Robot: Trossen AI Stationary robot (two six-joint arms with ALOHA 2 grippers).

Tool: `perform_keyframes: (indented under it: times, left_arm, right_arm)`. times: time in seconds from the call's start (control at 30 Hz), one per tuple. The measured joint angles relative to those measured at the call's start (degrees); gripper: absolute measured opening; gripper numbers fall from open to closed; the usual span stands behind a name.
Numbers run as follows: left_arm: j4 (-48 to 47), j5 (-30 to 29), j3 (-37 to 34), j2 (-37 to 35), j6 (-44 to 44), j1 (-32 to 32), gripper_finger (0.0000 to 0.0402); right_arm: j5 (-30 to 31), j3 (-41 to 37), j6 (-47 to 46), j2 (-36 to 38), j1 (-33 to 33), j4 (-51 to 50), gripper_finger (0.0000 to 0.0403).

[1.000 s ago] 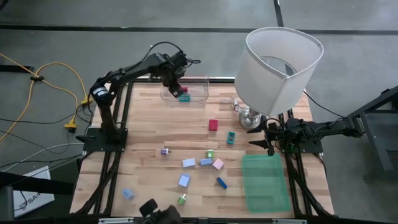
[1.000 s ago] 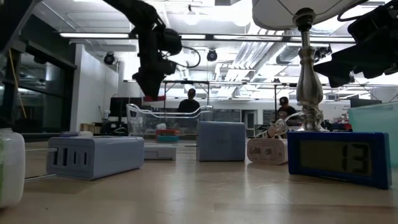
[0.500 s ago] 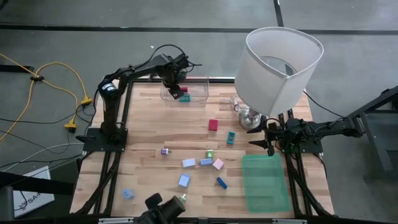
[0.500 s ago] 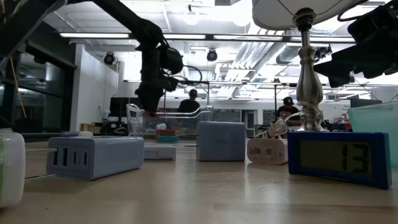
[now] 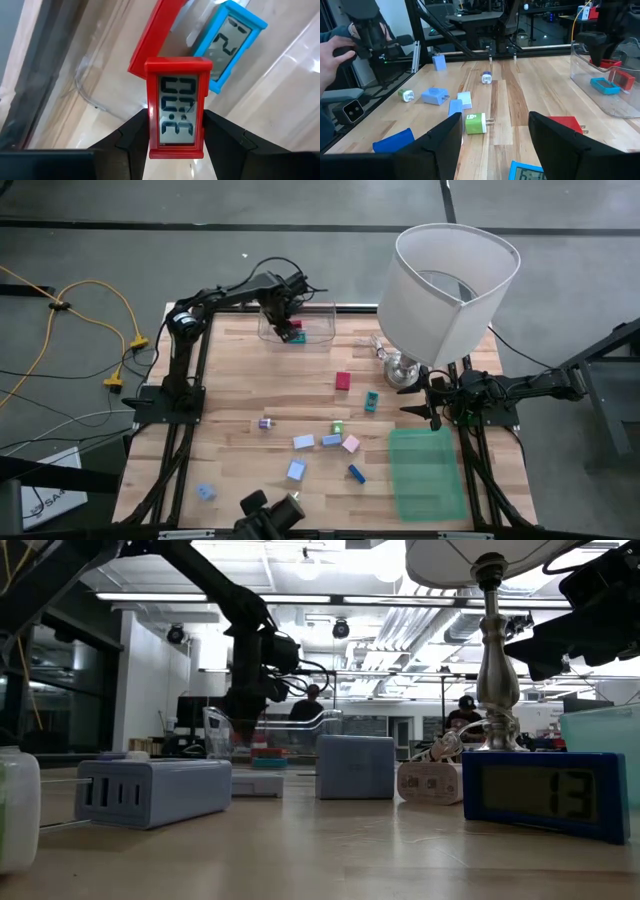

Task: Pick & Place Office items
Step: Put the red digital clock into the transparent bin

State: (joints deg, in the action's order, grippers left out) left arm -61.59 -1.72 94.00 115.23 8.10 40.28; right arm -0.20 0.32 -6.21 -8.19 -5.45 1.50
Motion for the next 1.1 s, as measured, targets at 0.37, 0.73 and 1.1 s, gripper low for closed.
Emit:
perform_keyframes:
  times: [0.37, 0.73, 1.1]
  left_arm:
    - [-2.09, -0.02, -0.48, 0.12, -2.59, -2.07, 0.0161]
    - [-1.54, -0.38, -0.70, 1.88, -3.44, -2.48, 0.0161]
    - [-0.82, -0.40, -0.79, 1.87, -3.94, -2.57, 0.0161]
  right_arm:
    - [0.00, 0.00, 0.01, -0.01, 0.00, 0.00, 0.0215]
    - [0.01, 0.00, 0.01, 0.00, 0.00, 0.00, 0.0215]
    - [0.01, 0.00, 0.01, -0.02, -0.02, 0.00, 0.0215]
